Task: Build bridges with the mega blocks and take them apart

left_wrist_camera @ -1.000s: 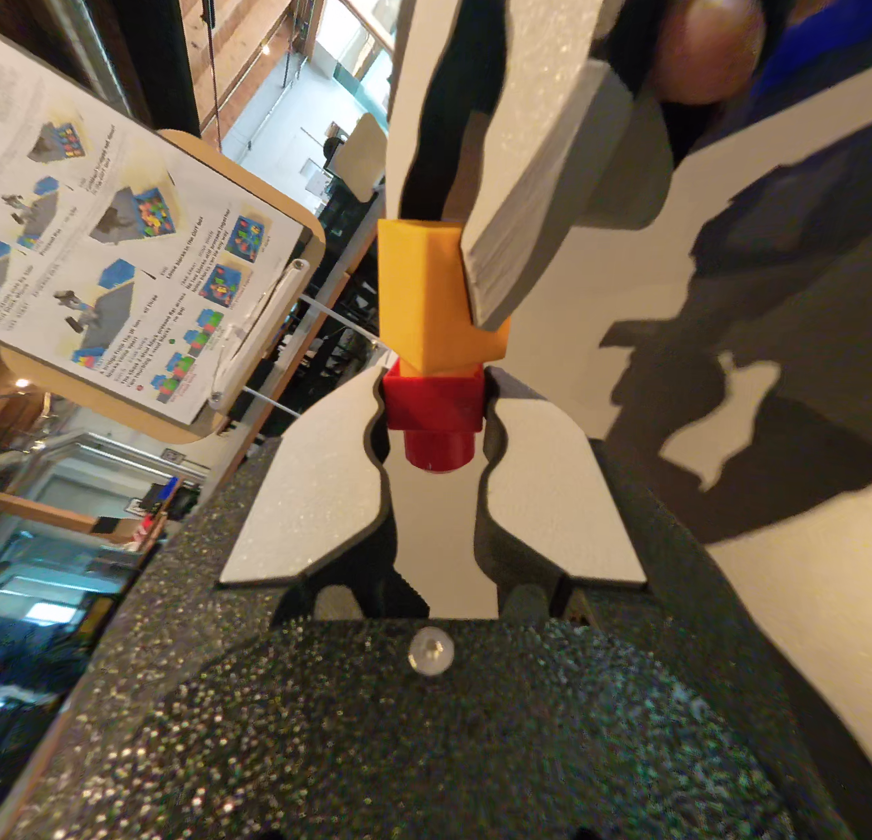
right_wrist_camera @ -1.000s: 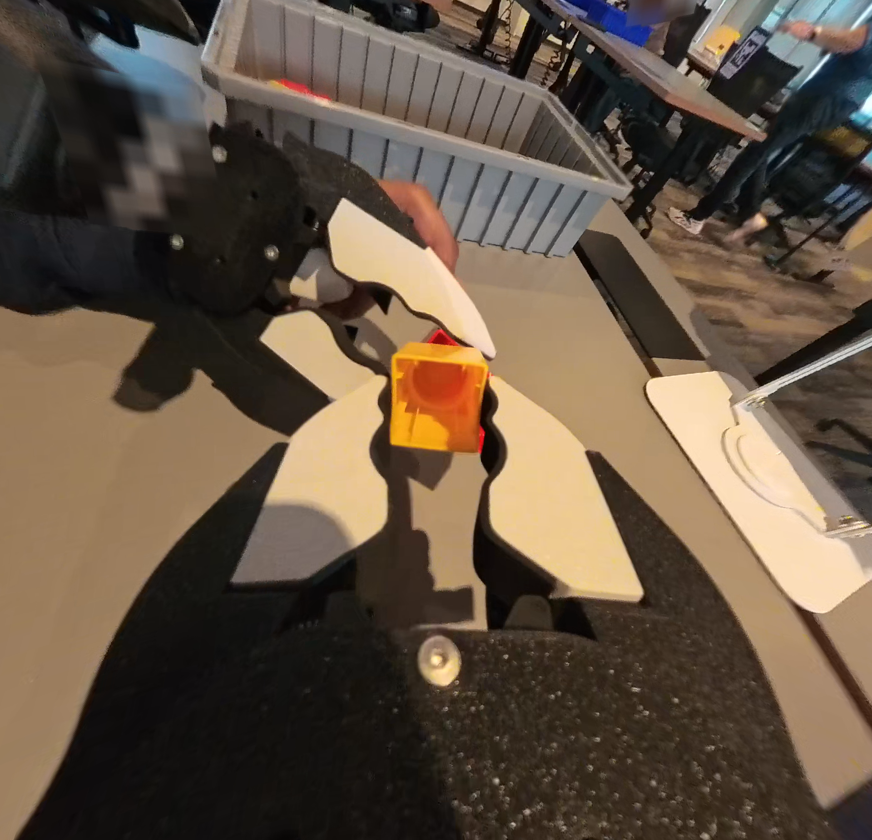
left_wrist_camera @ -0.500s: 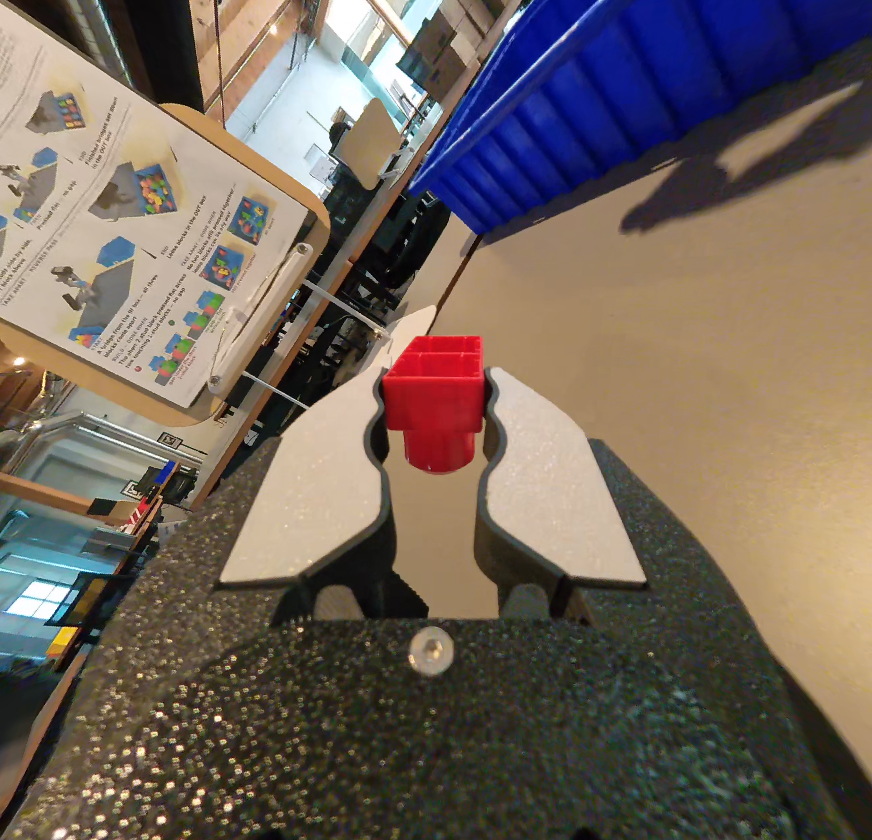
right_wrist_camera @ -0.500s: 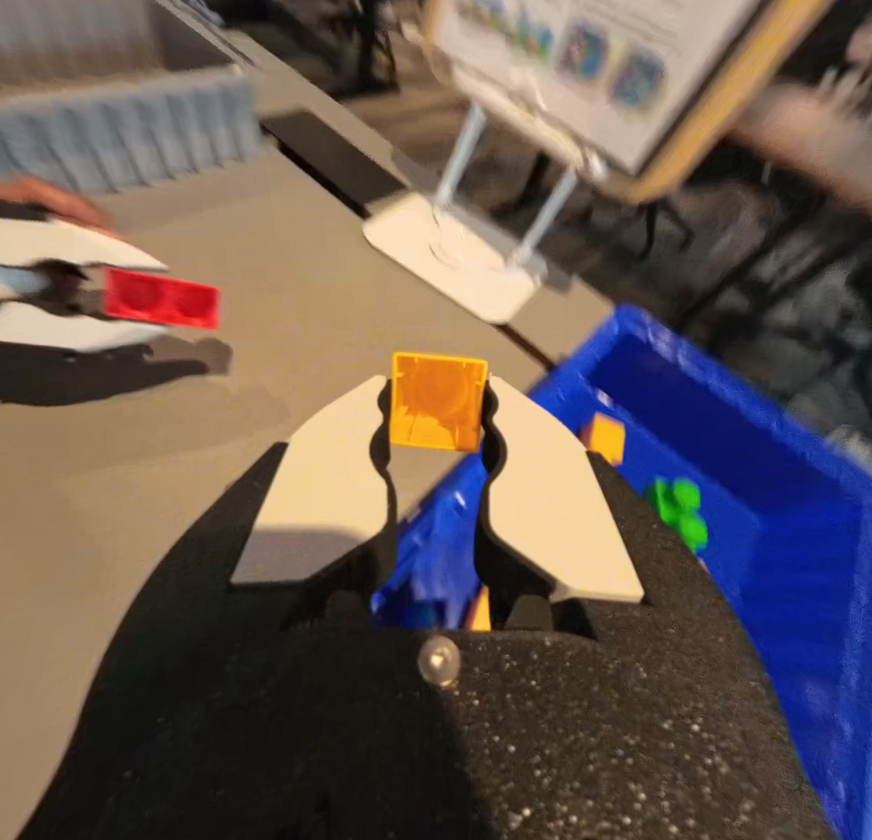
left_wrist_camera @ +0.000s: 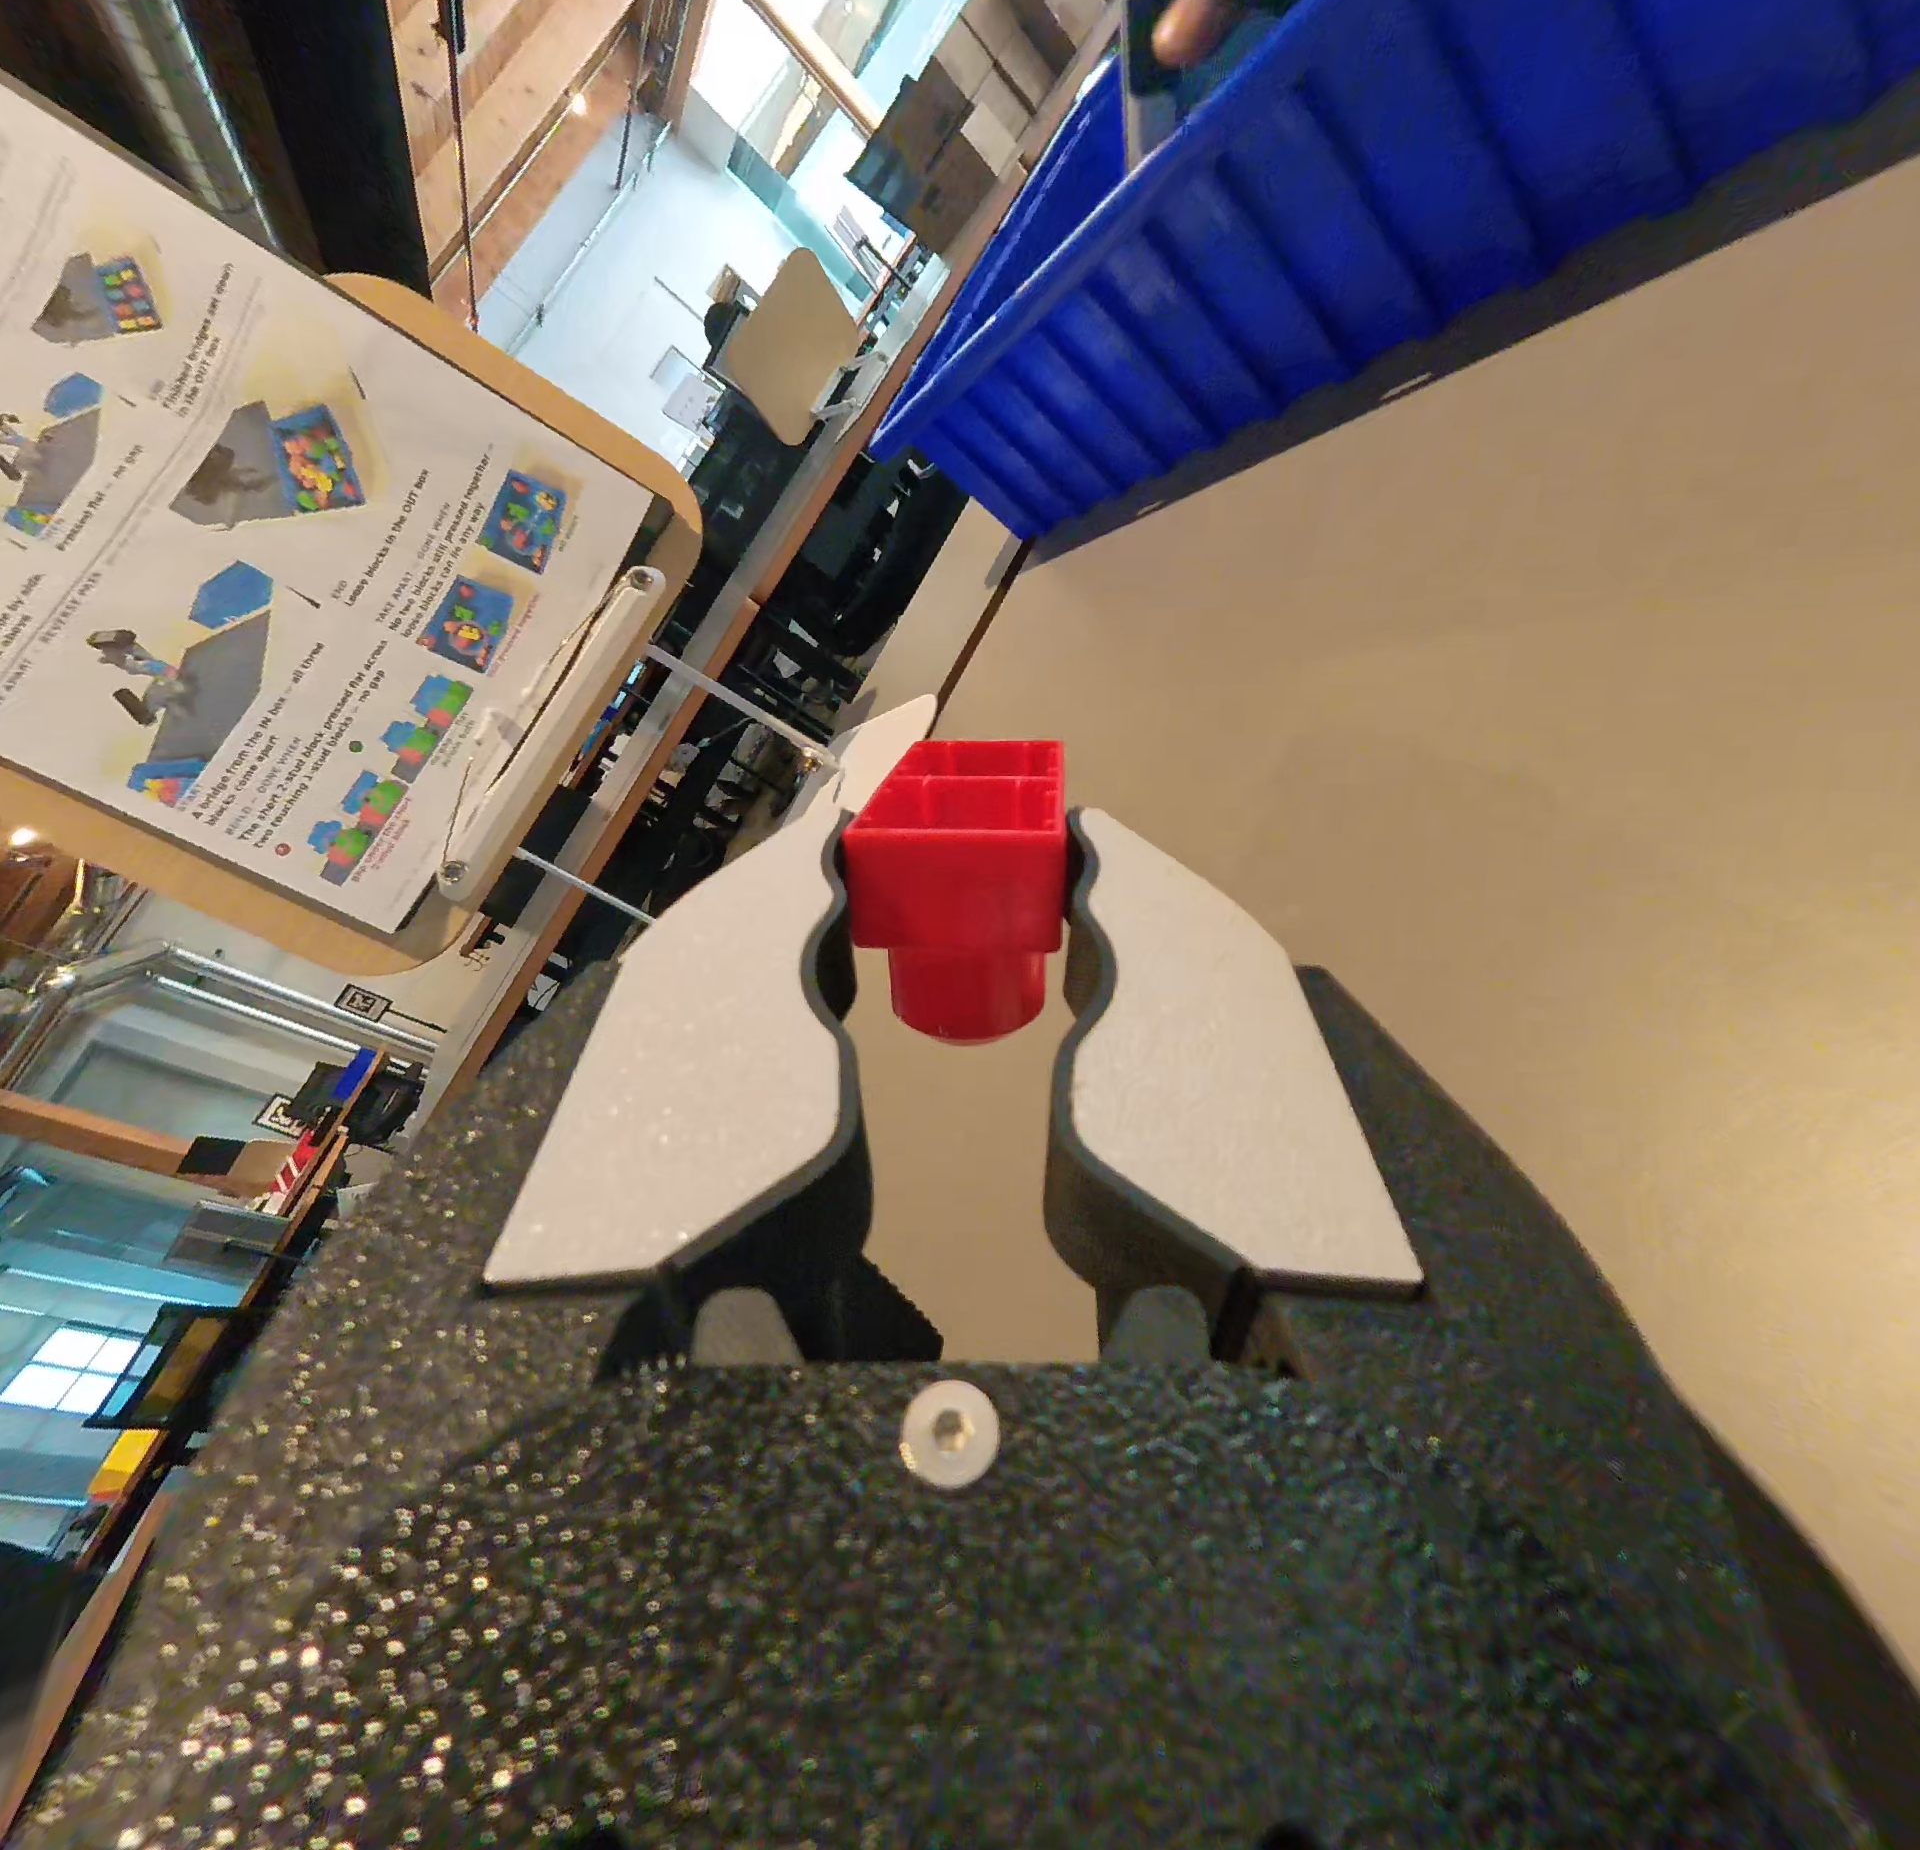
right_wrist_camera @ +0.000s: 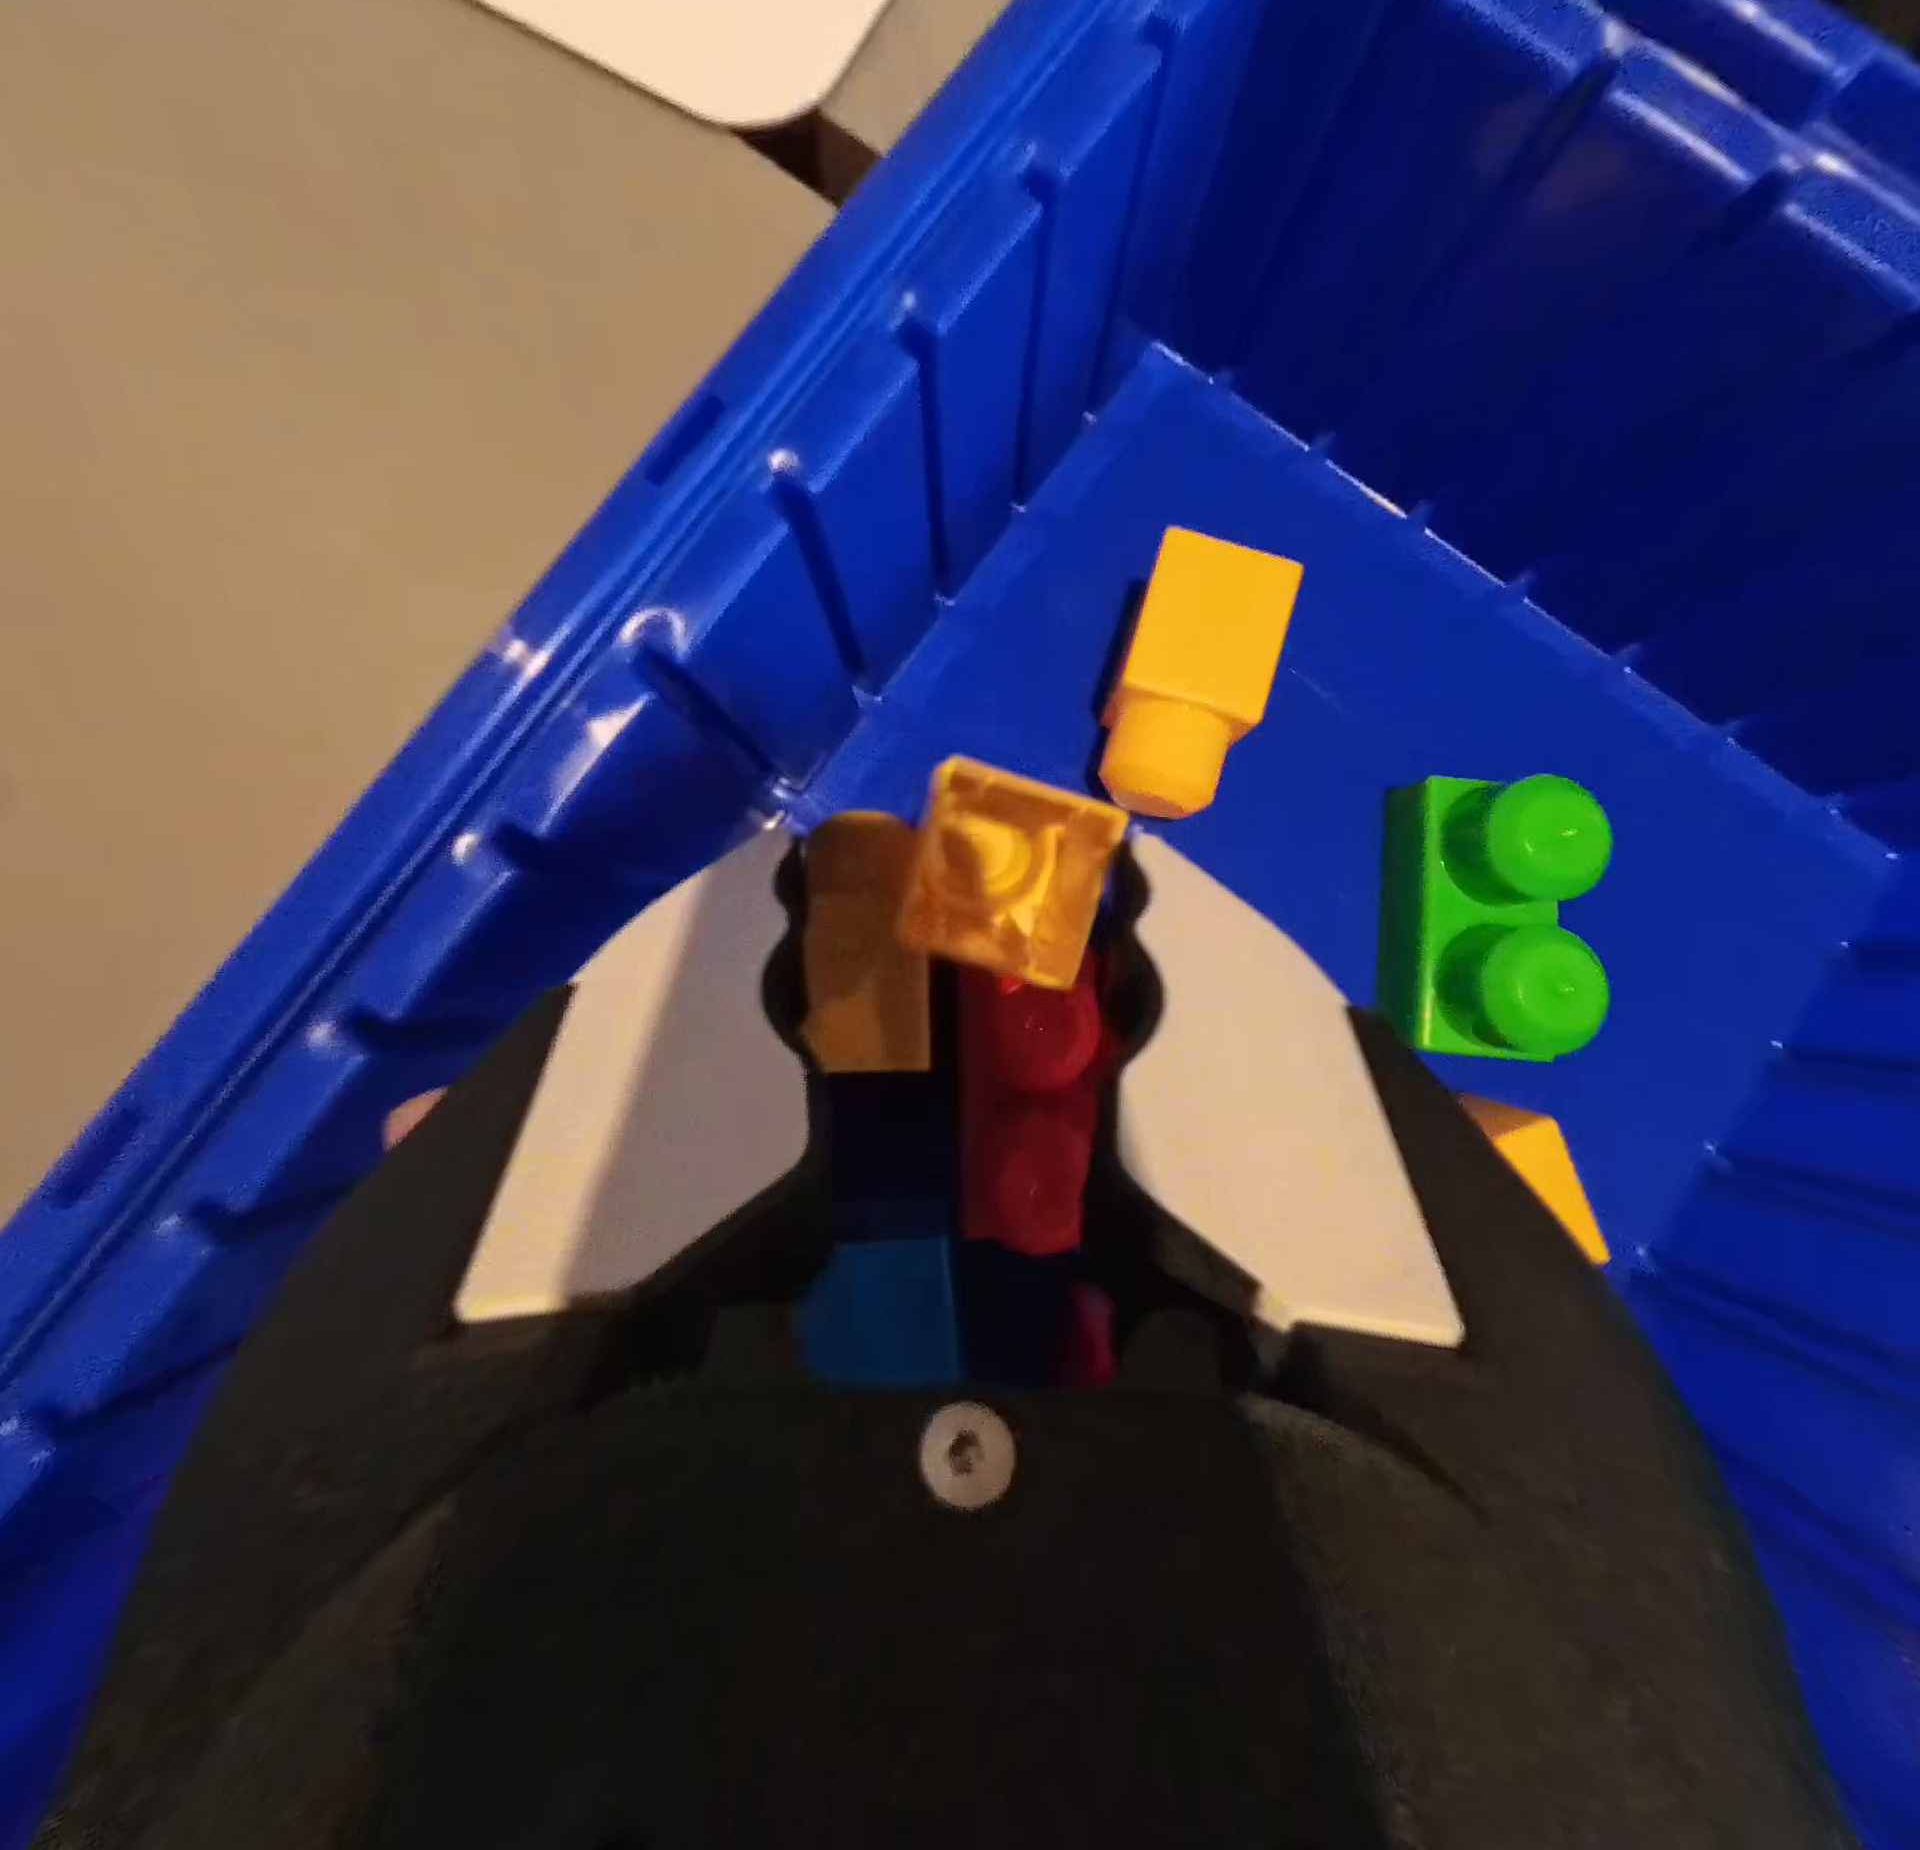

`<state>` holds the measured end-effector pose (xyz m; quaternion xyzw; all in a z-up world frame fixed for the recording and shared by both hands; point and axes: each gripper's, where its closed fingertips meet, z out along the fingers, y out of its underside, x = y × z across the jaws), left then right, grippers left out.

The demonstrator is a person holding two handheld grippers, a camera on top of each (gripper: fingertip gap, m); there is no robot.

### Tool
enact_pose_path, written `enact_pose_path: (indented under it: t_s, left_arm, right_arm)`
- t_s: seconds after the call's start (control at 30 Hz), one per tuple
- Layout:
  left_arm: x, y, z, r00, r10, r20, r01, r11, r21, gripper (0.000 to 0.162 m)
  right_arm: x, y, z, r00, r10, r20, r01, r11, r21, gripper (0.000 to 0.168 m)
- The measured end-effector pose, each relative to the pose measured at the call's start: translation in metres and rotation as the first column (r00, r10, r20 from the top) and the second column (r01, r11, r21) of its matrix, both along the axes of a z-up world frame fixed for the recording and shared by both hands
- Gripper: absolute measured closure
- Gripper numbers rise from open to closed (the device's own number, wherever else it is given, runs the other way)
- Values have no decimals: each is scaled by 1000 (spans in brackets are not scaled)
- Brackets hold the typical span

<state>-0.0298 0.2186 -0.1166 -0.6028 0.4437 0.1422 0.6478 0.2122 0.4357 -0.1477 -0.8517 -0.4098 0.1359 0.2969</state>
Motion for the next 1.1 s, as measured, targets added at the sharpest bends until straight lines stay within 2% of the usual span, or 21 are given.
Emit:
enact_pose_path:
  t_s: [0.03, 0.13, 0.23, 0.3, 0.37, 0.43, 0.5, 0.57, 0.63, 0.77, 0.93, 1.07, 1.1]
  left_arm:
    - [0, 0, 1, 1000, -1, 1, 1, 1000, 1, 126]
    - [1, -2, 4, 1000, -6, 19, 6, 1000, 7, 126]
    - [5, -4, 10, 997, -30, 69, 30, 1000, 3, 126]
    - [11, -9, 17, 982, -82, 170, 87, 996, -19, 126]
    - [22, -19, 27, 938, -178, 298, 195, 980, -31, 126]
    - [34, -31, 36, 858, -281, 431, 329, 944, -39, 126]
    - [40, -42, 47, 748, -353, 561, 443, 896, -26, 126]
    - [46, -54, 55, 632, -420, 651, 560, 829, -8, 126]
    - [47, -63, 61, 550, -458, 698, 623, 782, 22, 126]
    - [44, -66, 67, 493, -467, 734, 651, 758, 45, 127]
    - [44, -72, 72, 432, -484, 761, 691, 720, 66, 126]
    - [47, -76, 74, 383, -485, 786, 718, 692, 77, 126]
    - [48, -77, 74, 371, -488, 790, 727, 682, 79, 126]
  right_arm:
    - [0, 0, -2, 1000, -2, 25, 2, 1000, 13, 103]
    - [-5, -4, 20, 999, -17, -49, 22, 995, 93, 95]
    - [-15, -23, 75, 968, -22, -250, 77, 974, 213, 98]
    - [-35, -57, 108, 931, 48, -362, 51, 964, 261, 101]
    - [-67, -104, 125, 902, 170, -397, -52, 956, 290, 104]
    - [-104, -154, 127, 872, 312, -377, -200, 930, 308, 104]
    - [-136, -197, 120, 826, 458, -328, -353, 874, 333, 103]
    - [-160, -229, 109, 770, 569, -288, -479, 814, 328, 99]
    - [-176, -251, 100, 709, 639, -298, -560, 767, 313, 98]
    - [-189, -273, 103, 608, 681, -408, -622, 728, 290, 99]
    - [-188, -286, 105, 532, 704, -470, -655, 694, 298, 107]
    - [-192, -295, 99, 515, 726, -455, -676, 671, 305, 123]
    - [-193, -293, 97, 528, 725, -442, -665, 677, 316, 132]
